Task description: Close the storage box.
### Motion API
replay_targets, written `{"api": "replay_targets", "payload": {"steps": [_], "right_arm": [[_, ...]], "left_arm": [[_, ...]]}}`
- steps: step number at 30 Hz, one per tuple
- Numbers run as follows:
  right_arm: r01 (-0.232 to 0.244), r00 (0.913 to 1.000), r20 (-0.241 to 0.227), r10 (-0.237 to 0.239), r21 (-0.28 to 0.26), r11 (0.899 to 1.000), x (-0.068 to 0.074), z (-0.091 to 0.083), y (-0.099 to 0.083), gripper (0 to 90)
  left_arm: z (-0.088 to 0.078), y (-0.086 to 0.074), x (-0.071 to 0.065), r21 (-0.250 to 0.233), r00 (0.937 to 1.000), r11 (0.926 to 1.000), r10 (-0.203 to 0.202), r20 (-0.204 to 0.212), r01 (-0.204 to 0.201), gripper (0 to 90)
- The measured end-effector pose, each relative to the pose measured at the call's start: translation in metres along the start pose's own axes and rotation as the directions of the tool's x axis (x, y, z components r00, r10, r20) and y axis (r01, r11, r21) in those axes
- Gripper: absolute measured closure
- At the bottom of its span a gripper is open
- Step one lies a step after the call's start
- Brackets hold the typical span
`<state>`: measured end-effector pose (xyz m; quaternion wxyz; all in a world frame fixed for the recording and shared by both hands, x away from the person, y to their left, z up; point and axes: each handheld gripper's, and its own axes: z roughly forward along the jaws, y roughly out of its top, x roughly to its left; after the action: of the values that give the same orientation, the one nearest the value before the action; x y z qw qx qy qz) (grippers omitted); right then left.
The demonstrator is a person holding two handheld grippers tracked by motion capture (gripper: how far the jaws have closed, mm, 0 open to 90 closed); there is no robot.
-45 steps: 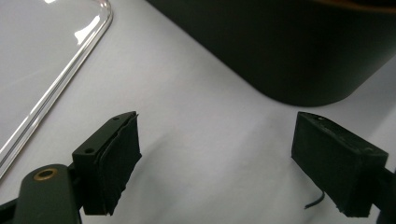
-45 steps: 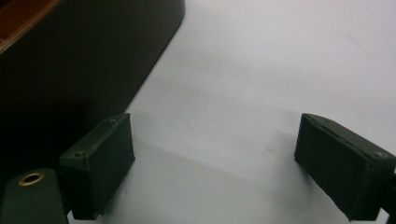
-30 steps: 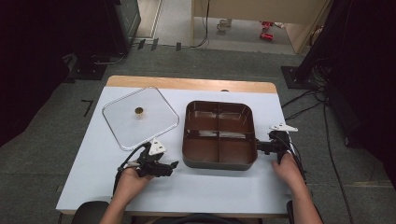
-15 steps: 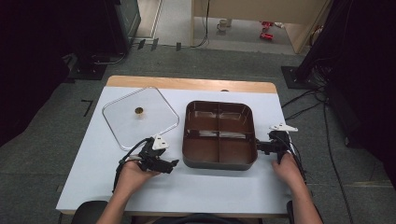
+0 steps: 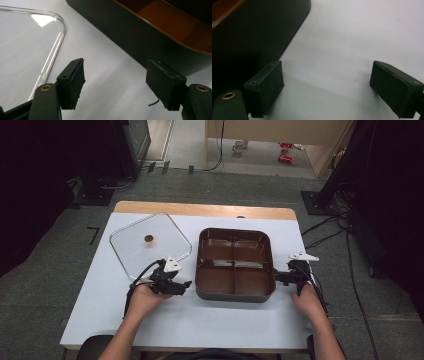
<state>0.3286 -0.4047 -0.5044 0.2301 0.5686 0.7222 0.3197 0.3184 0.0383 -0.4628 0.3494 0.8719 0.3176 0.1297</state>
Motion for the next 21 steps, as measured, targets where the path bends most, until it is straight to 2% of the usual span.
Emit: {"api": "replay_targets", "payload": {"steps": [3, 8, 12, 19, 21], "right_arm": [[0.000, 1.0000, 0.000, 0.000, 0.000, 1.000, 0.000, 0.000, 0.000, 11.2], [0.001, 1.0000, 0.000, -0.001, 0.000, 1.000, 0.000, 0.000, 0.000, 11.2], [0.001, 1.0000, 0.000, -0.001, 0.001, 1.000, 0.000, 0.000, 0.000, 11.2], [0.001, 1.0000, 0.000, -0.001, 0.001, 1.000, 0.000, 0.000, 0.000, 11.2], [0.001, 1.0000, 0.000, -0.001, 0.000, 1.000, 0.000, 0.000, 0.000, 11.2]], "left_arm": [[-0.001, 0.005, 0.005, -0.017, 1.0000, 0.9998, -0.001, 0.007, 0.001, 32.6], [0.001, 0.010, 0.014, -0.007, 0.9996, 0.9998, -0.020, 0.019, 0.020, 32.6], [0.000, 0.016, 0.019, -0.014, 0.9982, 0.9988, -0.046, 0.040, 0.046, 28.8], [-0.001, 0.023, 0.028, -0.020, 0.9974, 0.9980, -0.059, 0.040, 0.060, 25.8], [-0.003, 0.024, 0.029, -0.030, 0.9982, 0.9985, -0.045, 0.038, 0.046, 25.8]]}}
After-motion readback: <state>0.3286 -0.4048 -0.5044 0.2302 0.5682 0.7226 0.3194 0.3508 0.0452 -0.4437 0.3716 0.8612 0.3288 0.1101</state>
